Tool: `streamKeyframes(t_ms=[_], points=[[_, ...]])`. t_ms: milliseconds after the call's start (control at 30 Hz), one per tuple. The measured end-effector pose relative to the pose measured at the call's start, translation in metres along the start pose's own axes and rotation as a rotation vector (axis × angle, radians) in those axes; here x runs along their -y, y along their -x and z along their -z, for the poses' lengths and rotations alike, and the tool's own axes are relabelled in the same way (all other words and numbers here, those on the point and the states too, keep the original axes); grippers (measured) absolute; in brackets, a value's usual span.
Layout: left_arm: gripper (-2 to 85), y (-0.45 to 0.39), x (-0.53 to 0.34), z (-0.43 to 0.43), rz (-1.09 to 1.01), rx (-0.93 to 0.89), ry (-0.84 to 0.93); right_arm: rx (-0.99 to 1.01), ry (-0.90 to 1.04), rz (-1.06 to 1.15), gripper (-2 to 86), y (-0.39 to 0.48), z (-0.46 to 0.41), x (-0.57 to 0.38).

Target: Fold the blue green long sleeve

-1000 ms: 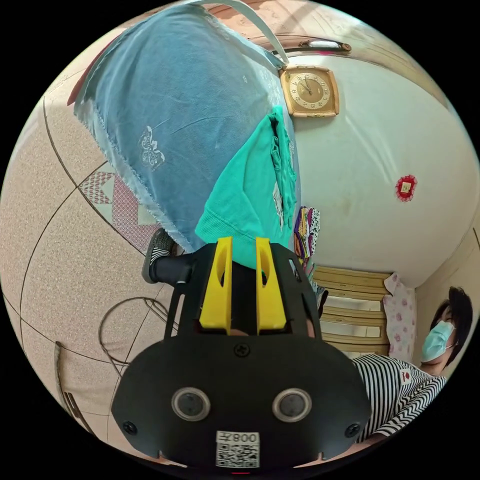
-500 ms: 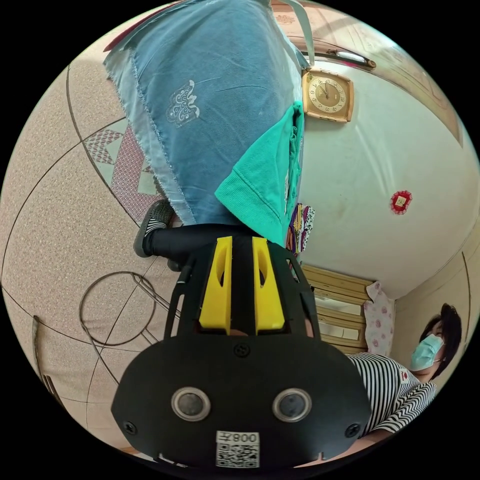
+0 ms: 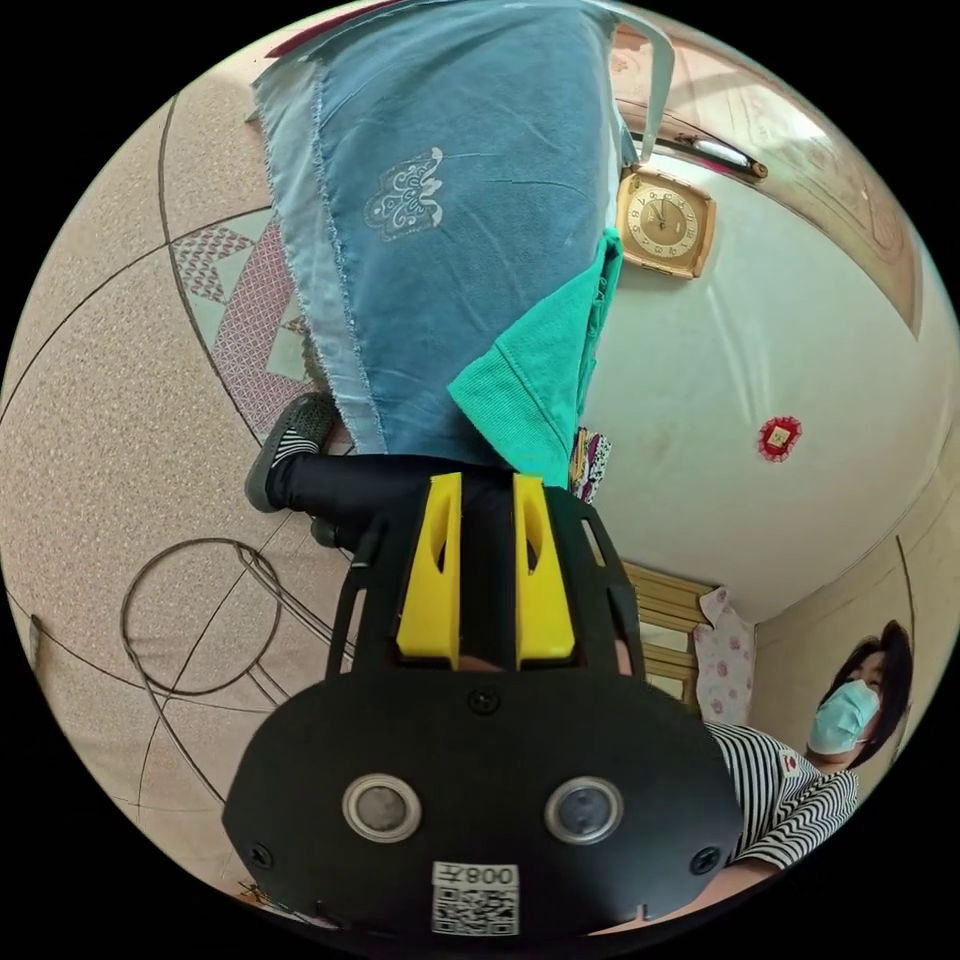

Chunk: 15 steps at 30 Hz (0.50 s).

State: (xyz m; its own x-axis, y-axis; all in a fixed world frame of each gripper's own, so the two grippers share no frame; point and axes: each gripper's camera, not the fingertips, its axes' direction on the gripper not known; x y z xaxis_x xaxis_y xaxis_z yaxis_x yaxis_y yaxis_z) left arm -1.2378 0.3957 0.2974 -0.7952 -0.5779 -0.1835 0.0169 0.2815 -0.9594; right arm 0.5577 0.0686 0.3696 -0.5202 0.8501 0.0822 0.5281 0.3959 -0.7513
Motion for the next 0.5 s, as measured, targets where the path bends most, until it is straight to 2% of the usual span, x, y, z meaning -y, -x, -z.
streamKeyframes(t_ms=[100, 400, 500], points=[[10.3, 0.001, 0.004, 0.002, -0.016, -0.003, -0.012, 0.061, 0.01, 0.021, 1.7, 0.016, 0.004, -0.004], [14.5, -0.015, 0.024, -0.012, -0.145, 0.078, 0.067, 0.019, 0.059, 0.048, 1.5, 0.054, -0.002, -0.011], [14.9, -0.025, 0.031, -0.018, -0.203, 0.157, 0.126, 0.022, 0.048, 0.025, 1.5, 0.052, -0.006, -0.017]])
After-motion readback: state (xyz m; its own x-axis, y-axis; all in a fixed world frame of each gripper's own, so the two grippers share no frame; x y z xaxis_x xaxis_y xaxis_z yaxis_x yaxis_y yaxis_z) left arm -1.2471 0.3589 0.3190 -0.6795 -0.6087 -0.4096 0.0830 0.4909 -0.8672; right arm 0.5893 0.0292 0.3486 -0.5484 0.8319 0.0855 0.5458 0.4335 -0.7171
